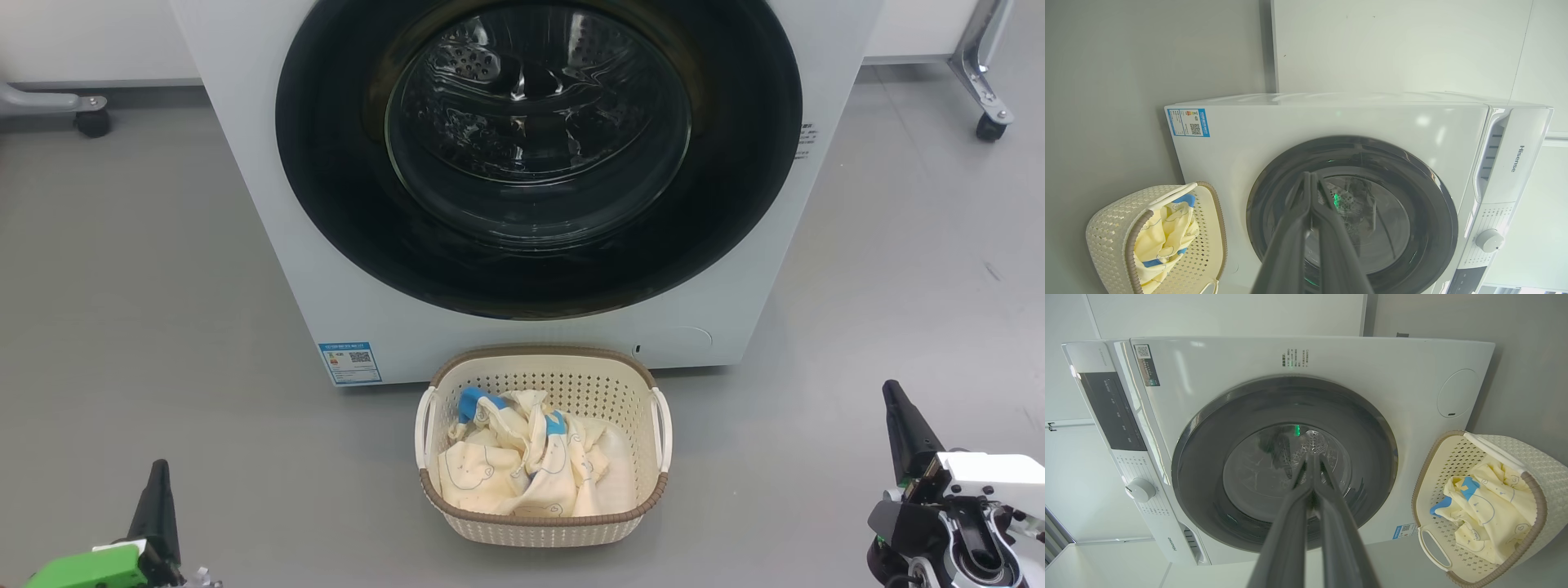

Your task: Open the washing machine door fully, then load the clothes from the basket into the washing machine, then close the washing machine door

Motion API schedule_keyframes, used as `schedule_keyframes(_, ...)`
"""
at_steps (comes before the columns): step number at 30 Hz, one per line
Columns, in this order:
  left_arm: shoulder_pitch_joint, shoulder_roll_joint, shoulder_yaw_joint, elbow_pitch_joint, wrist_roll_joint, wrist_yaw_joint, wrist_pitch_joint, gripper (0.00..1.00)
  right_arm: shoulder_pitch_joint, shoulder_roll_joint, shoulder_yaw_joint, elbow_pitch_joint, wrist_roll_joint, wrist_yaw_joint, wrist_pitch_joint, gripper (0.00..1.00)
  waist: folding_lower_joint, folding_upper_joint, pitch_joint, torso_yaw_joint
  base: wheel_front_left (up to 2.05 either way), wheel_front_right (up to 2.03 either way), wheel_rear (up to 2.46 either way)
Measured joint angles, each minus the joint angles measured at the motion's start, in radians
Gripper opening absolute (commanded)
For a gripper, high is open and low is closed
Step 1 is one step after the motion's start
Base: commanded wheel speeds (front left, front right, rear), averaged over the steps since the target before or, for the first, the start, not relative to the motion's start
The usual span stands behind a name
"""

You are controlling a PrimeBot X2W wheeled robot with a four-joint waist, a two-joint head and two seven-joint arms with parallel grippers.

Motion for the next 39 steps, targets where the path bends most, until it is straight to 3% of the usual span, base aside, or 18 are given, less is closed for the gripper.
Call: schedule_keyframes(39, 0.000, -0.003, 0.004, 0.000, 0.001, 0.000, 0.008, 0.00, 0.000, 0.005, -0.004, 0.000, -0.001, 0.000, 0.005, 0.00, 0.0000, 0.0000, 0.000, 0.000, 0.00, 0.00, 0.00)
